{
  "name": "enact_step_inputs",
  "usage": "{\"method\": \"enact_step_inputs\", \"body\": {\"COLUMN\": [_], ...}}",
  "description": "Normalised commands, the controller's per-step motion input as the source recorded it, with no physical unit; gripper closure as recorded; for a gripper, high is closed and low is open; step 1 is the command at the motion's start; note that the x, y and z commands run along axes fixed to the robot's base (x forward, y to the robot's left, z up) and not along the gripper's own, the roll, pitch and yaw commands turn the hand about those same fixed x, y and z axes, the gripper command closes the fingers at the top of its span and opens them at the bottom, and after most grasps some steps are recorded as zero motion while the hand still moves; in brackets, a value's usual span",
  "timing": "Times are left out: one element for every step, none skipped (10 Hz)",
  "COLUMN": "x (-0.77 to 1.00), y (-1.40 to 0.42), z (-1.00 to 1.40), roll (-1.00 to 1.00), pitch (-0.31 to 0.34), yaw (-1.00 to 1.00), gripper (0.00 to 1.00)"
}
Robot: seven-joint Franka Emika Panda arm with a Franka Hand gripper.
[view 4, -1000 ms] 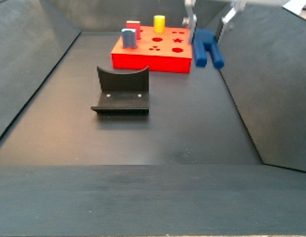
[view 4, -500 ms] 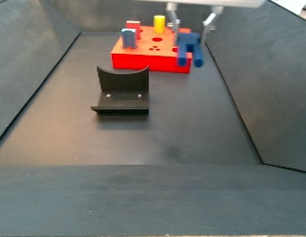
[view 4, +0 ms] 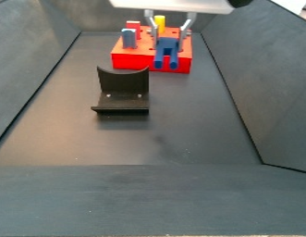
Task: Pick up the square-circle object. Move up. Rotate the square-circle object. Place the square-circle object on the fixture. Regrasp the square-circle object. Move to above the board. Insert the square-circle object.
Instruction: Place the square-circle object on the fixture.
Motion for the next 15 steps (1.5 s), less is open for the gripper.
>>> {"method": "enact_step_inputs", "body": {"x": [1.00,1.00,1.00,1.00,1.00,0.99,0.86,0.67,0.57,0.42,0.34,0.24,0.20,0.12,0.09], "y": [-0.10,-0.08,-0.07,-0.05,-0.04,-0.15,-0.11,-0.01,0.00,0.02,0.02,0.04,0.04,0.04,0.04], "z": [-0.07,-0.05,-0.04,-0.03,-0.03,0.66,0.63,0.39,0.25,0.06,0.04,0.02,0.01,-0.01,-0.01], "roll": [0.08,0.07,0.06,0.06,0.05,-1.00,-1.00,-1.00,-1.00,-1.00,-1.00,-1.00,-1.00,-1.00,-1.00], "pitch": [0.157,0.163,0.166,0.154,0.153,-0.020,-0.010,0.005,0.012,0.025,0.043,0.074,0.088,0.109,0.118], "yaw": [0.04,0.04,0.04,0.04,0.04,0.09,0.08,0.06,0.06,0.05,0.04,0.02,0.02,-0.01,-0.02], "gripper": [1.00,1.00,1.00,1.00,1.00,1.00,1.00,1.00,1.00,1.00,1.00,1.00,1.00,1.00,1.00]}}
